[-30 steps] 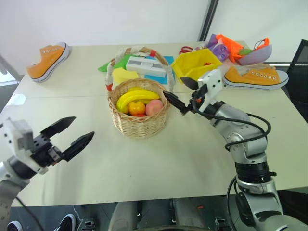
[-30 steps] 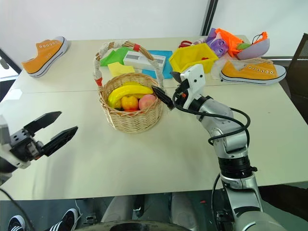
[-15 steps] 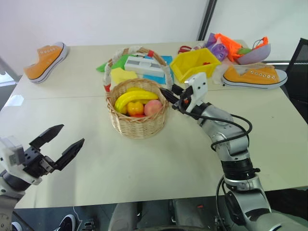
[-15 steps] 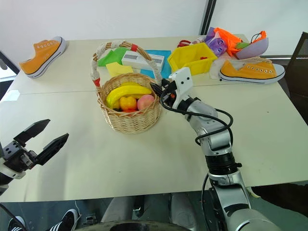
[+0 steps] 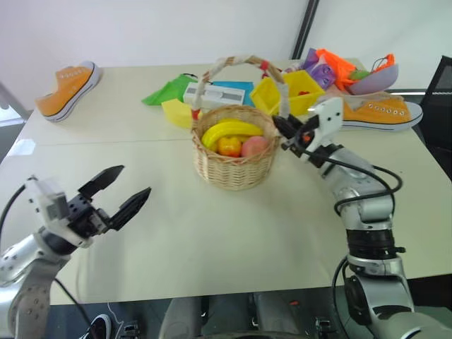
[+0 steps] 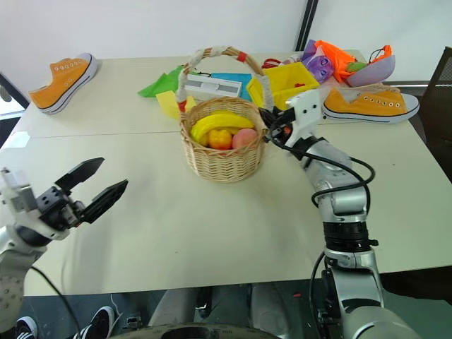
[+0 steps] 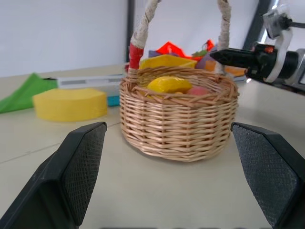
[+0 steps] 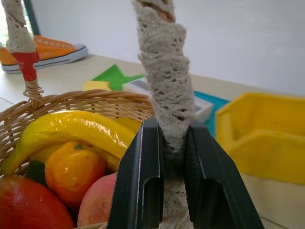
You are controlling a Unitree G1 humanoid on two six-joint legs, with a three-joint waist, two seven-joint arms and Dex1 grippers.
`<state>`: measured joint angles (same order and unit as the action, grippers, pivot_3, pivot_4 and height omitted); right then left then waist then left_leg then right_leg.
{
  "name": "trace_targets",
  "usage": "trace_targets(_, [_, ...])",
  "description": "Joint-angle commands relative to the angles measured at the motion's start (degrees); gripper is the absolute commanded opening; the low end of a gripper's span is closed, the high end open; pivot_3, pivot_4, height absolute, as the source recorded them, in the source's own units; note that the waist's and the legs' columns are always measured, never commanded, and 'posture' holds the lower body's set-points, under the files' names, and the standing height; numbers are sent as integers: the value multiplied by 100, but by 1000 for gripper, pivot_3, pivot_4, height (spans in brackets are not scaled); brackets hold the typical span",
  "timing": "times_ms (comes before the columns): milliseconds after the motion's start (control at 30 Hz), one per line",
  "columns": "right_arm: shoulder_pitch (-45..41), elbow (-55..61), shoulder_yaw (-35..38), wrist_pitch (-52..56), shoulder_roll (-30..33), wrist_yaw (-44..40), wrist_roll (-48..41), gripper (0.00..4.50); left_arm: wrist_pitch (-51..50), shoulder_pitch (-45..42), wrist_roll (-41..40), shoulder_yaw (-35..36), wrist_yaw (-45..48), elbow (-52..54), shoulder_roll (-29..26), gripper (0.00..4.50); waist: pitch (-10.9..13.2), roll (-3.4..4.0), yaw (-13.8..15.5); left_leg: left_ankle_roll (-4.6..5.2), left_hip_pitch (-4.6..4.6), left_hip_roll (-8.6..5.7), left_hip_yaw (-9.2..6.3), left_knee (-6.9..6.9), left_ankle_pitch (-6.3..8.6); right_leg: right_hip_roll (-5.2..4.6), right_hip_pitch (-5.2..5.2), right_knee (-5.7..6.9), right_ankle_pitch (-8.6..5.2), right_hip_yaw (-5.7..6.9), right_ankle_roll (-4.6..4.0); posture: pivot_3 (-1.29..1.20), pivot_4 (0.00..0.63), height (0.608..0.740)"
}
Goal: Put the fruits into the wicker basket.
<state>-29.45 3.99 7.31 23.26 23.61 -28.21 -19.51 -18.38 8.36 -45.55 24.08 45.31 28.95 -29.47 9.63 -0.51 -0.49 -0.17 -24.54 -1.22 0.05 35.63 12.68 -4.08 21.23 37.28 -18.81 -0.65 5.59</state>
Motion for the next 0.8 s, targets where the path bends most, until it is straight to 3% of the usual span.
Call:
trace_targets(33, [204, 393, 585, -148, 378, -257, -297, 55, -25, -426, 70, -561, -39, -79, 110, 4500, 0, -1, -16, 1, 0, 0, 0, 0, 0, 1, -3, -1, 1, 1, 1, 0, 150, 740])
trace_targets(367, [1086, 234, 1849, -565, 1445, -436, -291, 55, -173, -1607, 267, -1706, 416, -1007, 270, 4500, 3, 7, -17, 5, 2, 4, 3, 16, -2, 15, -13, 7, 1, 0, 5, 0, 150, 740])
trace_targets(600, [1475, 478, 2042, -579, 1320, -175, -340, 55, 107, -2141, 770, -2219, 683, -1586, 469, 4500, 3, 7, -36, 9, 10, 9, 3, 50, 1, 24, -31, 20, 1, -5, 6, 0, 150, 740])
trace_targets(800, [1601, 526, 2016, -685, 1287, -19, -293, 55, 150, -2296, 861, -2222, 748, -1680, 517, 4500, 3, 8, -20, 9, 13, 13, 3, 51, 1, 26, -31, 27, 1, -5, 6, 0, 150, 740])
